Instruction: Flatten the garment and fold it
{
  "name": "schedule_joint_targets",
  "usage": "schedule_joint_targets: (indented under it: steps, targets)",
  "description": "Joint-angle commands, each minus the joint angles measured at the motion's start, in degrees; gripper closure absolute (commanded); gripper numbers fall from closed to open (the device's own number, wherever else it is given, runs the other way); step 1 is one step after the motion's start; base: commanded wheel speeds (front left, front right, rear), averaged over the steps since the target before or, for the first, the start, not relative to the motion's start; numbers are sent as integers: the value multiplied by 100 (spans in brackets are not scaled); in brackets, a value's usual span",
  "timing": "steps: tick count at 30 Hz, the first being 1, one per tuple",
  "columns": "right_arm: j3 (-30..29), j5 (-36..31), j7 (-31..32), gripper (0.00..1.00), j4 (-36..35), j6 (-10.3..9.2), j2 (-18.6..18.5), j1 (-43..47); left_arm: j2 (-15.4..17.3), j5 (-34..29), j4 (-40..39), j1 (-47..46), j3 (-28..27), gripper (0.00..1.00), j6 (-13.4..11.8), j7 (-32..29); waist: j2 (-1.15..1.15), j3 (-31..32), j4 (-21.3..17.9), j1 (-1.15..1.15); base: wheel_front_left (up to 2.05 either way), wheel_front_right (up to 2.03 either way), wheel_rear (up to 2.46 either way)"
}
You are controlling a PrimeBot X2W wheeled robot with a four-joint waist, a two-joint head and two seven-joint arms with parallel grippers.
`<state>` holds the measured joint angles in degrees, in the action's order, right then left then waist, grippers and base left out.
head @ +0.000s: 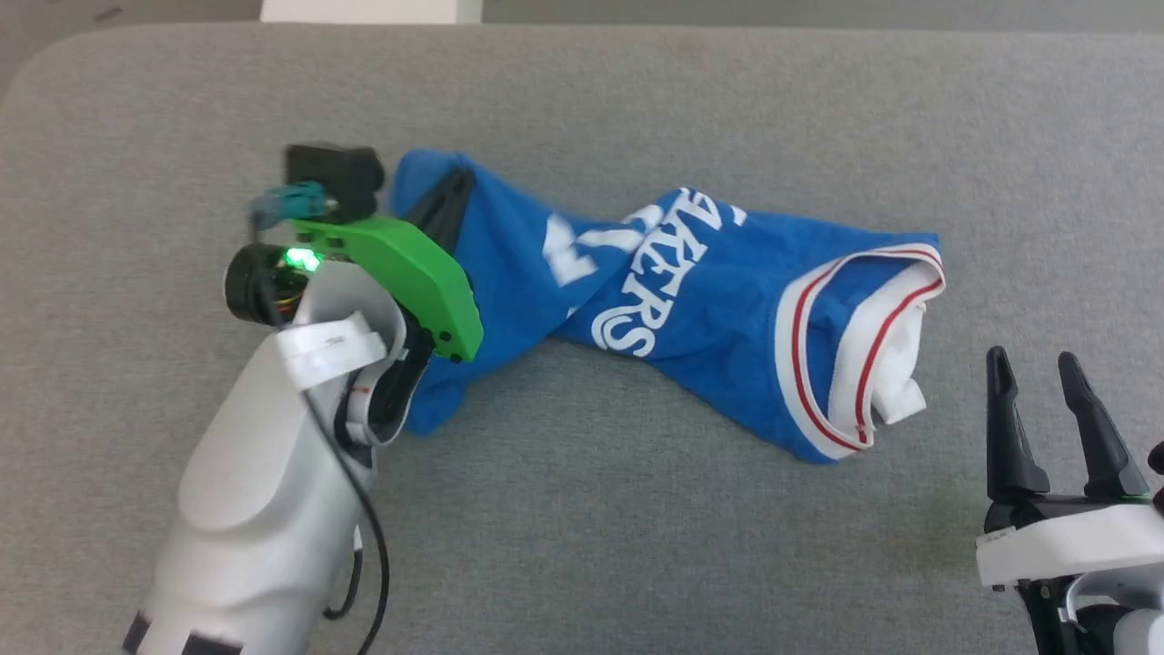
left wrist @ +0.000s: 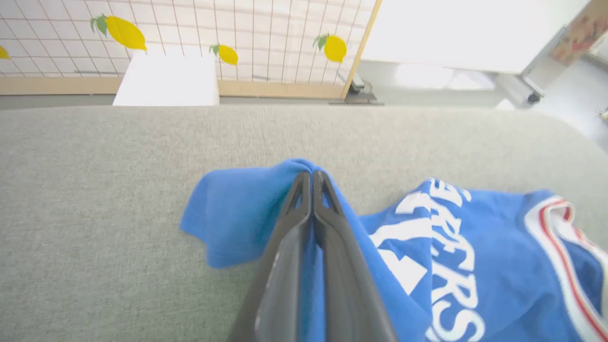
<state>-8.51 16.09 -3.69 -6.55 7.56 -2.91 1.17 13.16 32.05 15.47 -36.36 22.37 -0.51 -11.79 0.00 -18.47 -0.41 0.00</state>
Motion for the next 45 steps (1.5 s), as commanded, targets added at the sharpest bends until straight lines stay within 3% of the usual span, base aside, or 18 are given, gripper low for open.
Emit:
schedule_joint_targets:
  steps: [1, 10, 12, 16, 18, 19, 20, 21, 26, 30, 37, 41, 45]
  targets:
    - [-7, 13, -9, 0, 0, -8, 3, 41, 9, 127, -318, 228, -80, 100, -109, 26, 0, 207, 158, 0, 0, 0, 0]
    - [31, 145, -109, 0, 197, -8, 3, 280, 217, 602, -3177, 3211, -819, 100, -1512, -212, 0, 572, 378, 0, 0, 0, 0]
    - [39, 155, -129, 0, 221, -8, 3, 310, 93, 785, -3494, 3914, -890, 100, -1734, -202, 0, 610, 418, 0, 0, 0, 0]
    - [53, 138, -131, 0, 250, -8, 3, 330, -102, 1014, -3449, 4845, -868, 100, -1932, -157, 0, 655, 506, 0, 0, 0, 0]
    - [62, 129, -121, 0, 264, -8, 3, 323, -139, 1002, -3208, 4968, -795, 100, -1874, -65, 0, 680, 542, 0, 0, 0, 0]
    - [73, 121, -114, 0, 265, -8, 3, 318, -204, 1025, -3103, 4965, -780, 78, -1852, 0, 0, 694, 556, 0, 0, 0, 0]
    - [88, 113, -101, 0, 263, -8, 3, 311, -256, 1031, -2981, 4933, -742, 44, -1805, 58, 0, 710, 565, 0, 0, 0, 0]
    - [98, 106, -89, 0, 264, -8, 3, 305, -307, 1047, -2875, 4873, -695, 0, -1739, 102, 0, 735, 574, 0, 0, 0, 0]
    - [117, 85, -40, 0, 282, -8, 3, 333, -424, 1040, -2707, 4540, -682, 0, -1539, 364, 0, 881, 559, 0, 0, 0, 0]
    - [140, 102, -24, 0, 288, -8, 3, 373, -350, 948, -3043, 4265, -832, 0, -1323, 720, 0, 983, 488, 0, 0, 0, 0]
    - [138, 174, -57, 0, 332, -8, 3, 435, -183, -57, -3323, 3819, -962, 0, -882, 2335, 0, 1069, 310, 0, 0, 0, 0]
    - [146, 211, -86, 0, 374, -8, 3, 447, -120, -1052, -2979, 3841, -847, 0, -918, 2648, 0, 1080, 184, 0, 0, 0, 0]
    - [147, 235, -88, 0, 413, -8, 3, 482, -372, -1607, -2736, 4067, -837, 0, -968, 2675, 0, 1072, 94, 0, 0, 0, 0]
